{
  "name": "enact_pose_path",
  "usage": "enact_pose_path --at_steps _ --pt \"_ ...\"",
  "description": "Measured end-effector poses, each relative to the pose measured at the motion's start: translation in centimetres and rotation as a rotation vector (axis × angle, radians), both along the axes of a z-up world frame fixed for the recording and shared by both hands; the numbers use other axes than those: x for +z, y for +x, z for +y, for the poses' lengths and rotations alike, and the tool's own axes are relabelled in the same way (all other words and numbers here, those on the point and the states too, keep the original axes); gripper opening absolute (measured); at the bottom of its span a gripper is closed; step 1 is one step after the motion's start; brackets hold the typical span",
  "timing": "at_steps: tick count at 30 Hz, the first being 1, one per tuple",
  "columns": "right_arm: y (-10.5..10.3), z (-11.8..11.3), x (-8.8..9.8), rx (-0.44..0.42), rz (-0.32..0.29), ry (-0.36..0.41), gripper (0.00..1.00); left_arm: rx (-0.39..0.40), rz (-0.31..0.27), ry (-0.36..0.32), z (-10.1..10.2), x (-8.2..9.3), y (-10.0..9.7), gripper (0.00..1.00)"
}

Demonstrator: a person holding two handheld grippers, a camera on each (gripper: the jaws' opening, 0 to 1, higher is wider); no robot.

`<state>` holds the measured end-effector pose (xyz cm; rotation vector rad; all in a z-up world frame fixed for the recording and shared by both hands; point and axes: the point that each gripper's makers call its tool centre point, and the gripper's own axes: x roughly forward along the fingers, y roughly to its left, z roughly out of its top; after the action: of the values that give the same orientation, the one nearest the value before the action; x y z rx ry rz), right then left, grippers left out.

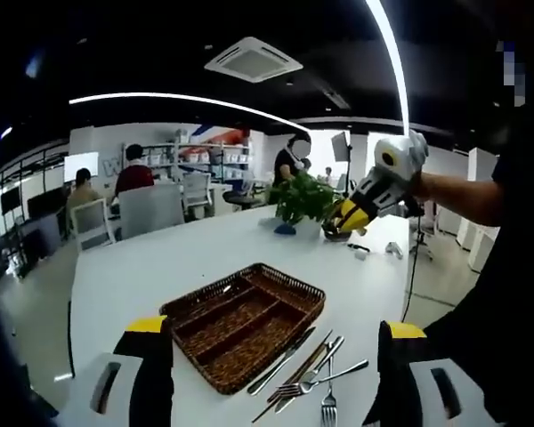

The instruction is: Arrange the knives, forks, and spoons in their matching storage slots by inserting each utensil handle-first until every utensil is classified and aligned in the correct compartment

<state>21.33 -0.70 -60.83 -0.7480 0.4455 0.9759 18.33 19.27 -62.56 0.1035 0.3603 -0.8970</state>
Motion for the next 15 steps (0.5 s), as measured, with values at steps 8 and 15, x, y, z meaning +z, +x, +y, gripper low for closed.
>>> enact_pose_path --at_steps 8,15 --pt "0.5 1.2 -0.8 0.064 0.009 -0.031 0.0 0.041 0.025 0.016 0.9 -1.2 0.6 1.0" --pt "1.0 1.5 -1.1 0.076 0.02 -0.035 0.0 0.049 0.02 0.009 0.8 -0.8 0.6 1.0"
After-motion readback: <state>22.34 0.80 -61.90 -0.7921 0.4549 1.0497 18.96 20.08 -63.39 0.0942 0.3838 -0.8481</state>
